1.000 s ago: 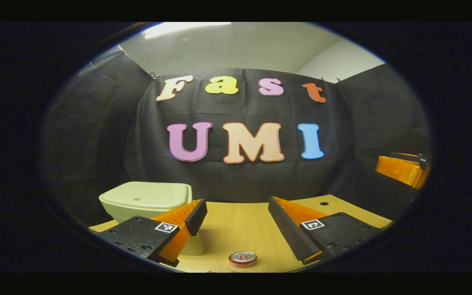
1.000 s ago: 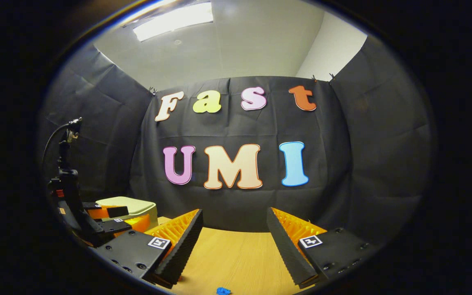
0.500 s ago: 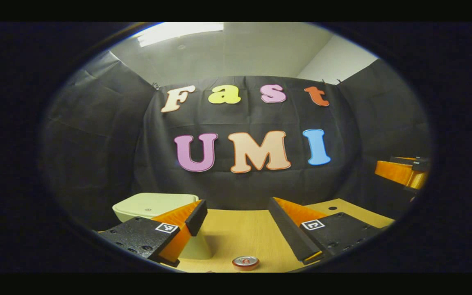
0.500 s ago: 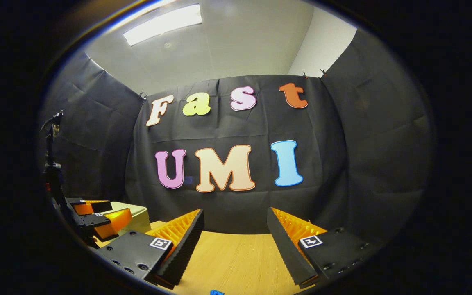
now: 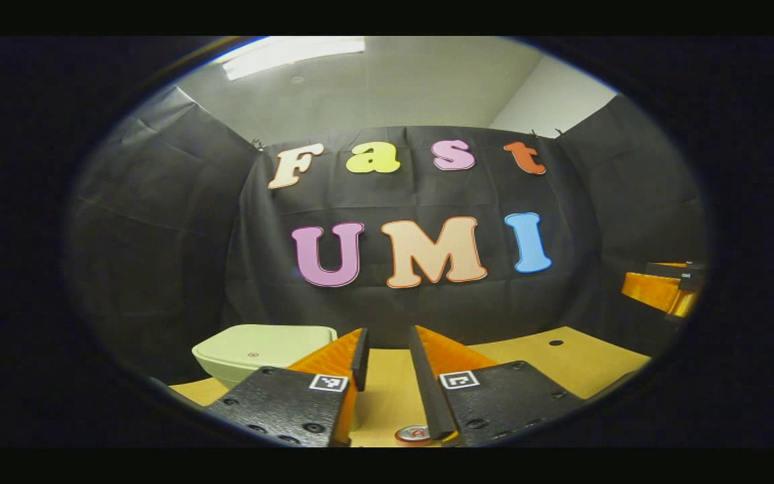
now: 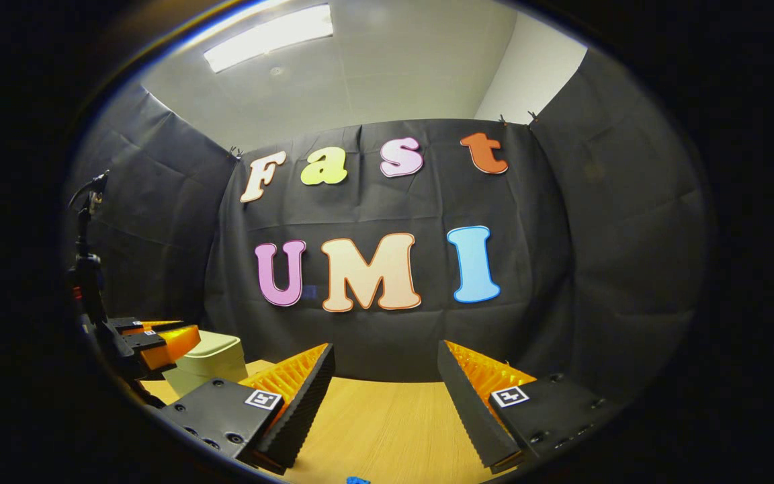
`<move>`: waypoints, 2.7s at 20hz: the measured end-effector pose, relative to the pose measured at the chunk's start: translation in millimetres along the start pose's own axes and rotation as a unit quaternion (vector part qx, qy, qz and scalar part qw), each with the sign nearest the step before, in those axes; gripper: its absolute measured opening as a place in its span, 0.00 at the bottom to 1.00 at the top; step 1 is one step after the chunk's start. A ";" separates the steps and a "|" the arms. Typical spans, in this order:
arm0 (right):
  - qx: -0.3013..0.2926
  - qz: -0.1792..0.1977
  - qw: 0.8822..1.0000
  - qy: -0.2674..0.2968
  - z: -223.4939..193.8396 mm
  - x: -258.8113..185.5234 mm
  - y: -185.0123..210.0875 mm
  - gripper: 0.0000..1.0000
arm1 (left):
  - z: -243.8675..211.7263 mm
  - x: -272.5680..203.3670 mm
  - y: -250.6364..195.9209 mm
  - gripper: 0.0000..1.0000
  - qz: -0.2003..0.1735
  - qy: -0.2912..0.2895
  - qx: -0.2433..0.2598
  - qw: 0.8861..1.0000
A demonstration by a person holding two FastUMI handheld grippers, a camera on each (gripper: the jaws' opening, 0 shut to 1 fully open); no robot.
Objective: Press the lid of the desktop garbage bin to open it, pick up the crumpled paper on the desktop and throw it into the bin, then pick up the pop can on the desktop and drop it into the bin, and finally close the garbage bin lid.
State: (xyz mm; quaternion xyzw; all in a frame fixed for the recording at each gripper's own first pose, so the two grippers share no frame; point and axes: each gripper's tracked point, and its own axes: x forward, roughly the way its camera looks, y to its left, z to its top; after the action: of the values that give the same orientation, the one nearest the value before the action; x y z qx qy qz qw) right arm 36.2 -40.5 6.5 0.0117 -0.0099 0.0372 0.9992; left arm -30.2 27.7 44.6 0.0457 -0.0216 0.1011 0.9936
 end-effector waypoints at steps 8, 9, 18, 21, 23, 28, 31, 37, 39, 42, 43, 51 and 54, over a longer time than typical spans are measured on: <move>-0.001 0.015 1.000 0.017 -14.1 19.1 18.4 0.97 | -20.6 15.1 55.1 0.00 0.059 0.028 -0.019 0.998; -0.002 0.017 1.000 0.020 -16.0 21.2 21.9 0.97 | -26.0 17.4 67.5 0.00 0.067 0.030 -0.013 0.997; -0.027 0.047 0.997 0.055 -42.7 36.3 60.3 0.96 | -65.1 36.3 152.2 0.00 0.132 0.069 0.020 0.989; -0.032 0.054 0.996 0.059 -43.8 37.8 69.8 0.97 | -82.2 31.9 157.3 0.00 0.134 0.091 0.006 0.987; -0.035 0.060 0.996 0.062 -46.4 37.1 73.8 0.97 | -83.5 31.2 157.5 0.00 0.133 0.088 -0.011 0.987; -0.016 0.074 0.995 0.059 -50.0 33.6 84.6 0.99 | -78.7 31.0 154.3 0.00 0.098 0.079 -0.011 0.992; -0.016 0.090 0.993 0.073 -60.2 35.2 88.8 0.98 | -61.3 32.7 151.9 0.00 0.101 0.055 0.025 0.993; -0.027 0.089 0.988 0.121 -101.3 36.2 74.8 0.98 | -4.9 18.6 118.5 0.05 0.061 -0.004 -0.003 0.998; -0.028 0.095 0.985 0.143 -121.9 35.2 72.0 0.98 | -3.3 11.2 104.1 0.29 0.039 0.002 -0.014 0.999; -0.033 0.108 0.976 0.184 -157.2 30.1 69.2 0.98 | 6.2 -4.1 94.8 0.56 0.043 -0.005 -0.008 0.999; -0.040 0.114 0.972 0.199 -170.4 29.2 66.2 0.98 | 9.2 -9.6 89.9 0.52 0.042 -0.006 -0.006 0.999; -0.080 0.146 0.943 0.288 -253.2 6.3 55.3 0.98 | 18.8 -38.9 87.0 0.95 0.068 -0.005 0.004 0.998; -0.093 0.148 0.929 0.327 -283.4 -2.3 50.1 0.98 | 16.2 -46.6 89.9 0.99 0.077 0.001 0.007 0.997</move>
State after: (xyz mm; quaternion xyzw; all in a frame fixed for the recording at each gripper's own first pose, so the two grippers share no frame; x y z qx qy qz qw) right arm 35.6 16.1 -275.7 -0.0957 0.3121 0.1853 0.9269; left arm -94.6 104.5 66.1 0.0508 -0.0229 0.1773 0.9826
